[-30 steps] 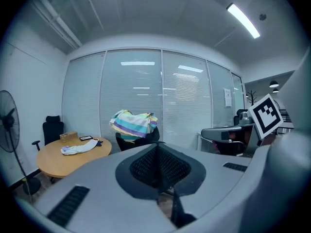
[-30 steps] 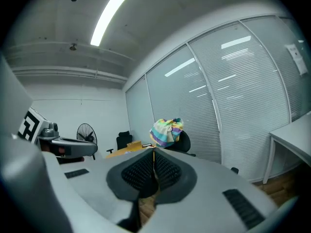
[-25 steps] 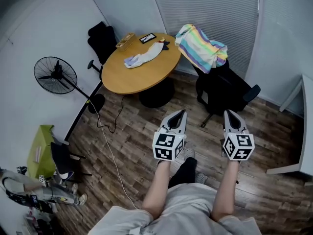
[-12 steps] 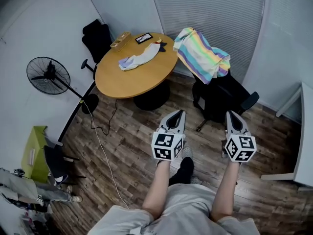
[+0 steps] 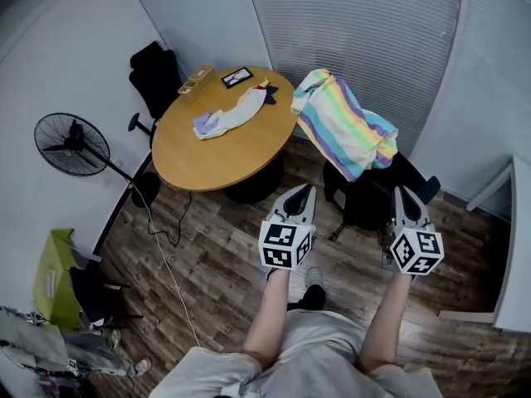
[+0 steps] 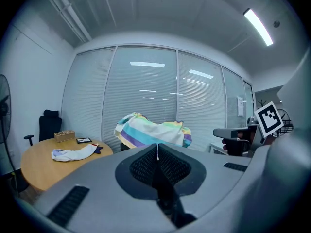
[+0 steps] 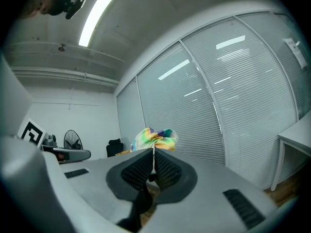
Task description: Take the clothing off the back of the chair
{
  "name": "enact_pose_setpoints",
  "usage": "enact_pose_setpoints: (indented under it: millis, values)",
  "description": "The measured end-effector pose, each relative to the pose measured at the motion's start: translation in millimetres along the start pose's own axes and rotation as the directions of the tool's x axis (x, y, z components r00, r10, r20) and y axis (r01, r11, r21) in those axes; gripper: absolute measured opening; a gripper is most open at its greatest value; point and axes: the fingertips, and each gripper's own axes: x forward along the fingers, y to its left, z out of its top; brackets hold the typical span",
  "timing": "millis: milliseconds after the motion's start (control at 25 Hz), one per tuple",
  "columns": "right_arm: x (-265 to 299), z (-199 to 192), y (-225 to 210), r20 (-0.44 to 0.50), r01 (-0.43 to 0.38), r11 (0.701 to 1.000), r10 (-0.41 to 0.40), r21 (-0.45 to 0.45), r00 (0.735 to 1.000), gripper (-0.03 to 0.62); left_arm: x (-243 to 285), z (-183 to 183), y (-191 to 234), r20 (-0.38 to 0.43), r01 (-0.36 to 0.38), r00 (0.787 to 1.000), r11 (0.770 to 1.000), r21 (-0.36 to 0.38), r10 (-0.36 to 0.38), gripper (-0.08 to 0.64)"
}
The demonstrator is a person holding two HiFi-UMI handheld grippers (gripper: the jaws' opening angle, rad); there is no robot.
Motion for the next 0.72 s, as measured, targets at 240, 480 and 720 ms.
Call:
enact_pose_setpoints:
  millis: [240, 480, 720]
  values:
    - [45.3, 23.6, -1.0, 0.026, 0.014, 0.998, -0.012, -0.054, 1.0, 0.027, 50.0, 6.1, 34.6, 0.002, 0.014, 1.0, 0.999, -0.035, -0.014, 0.032]
    - [86.6, 42.5, -4.0, 0.086, 0.005, 0.999, -0.001, -0.041, 0.996, 0.028, 94.5, -0.6, 68.6, -0.009, 0.039, 0.999, 0.997, -0.064, -0.039, 0.032]
    - [99.0, 44.9, -5.3, 0.137, 0.013, 1.0, -0.012, -0.003, 0.991, 0.054, 111.5, -8.2, 96.7, -0.002, 0.063, 0.998, 0.993, -0.096, -0.063, 0.034]
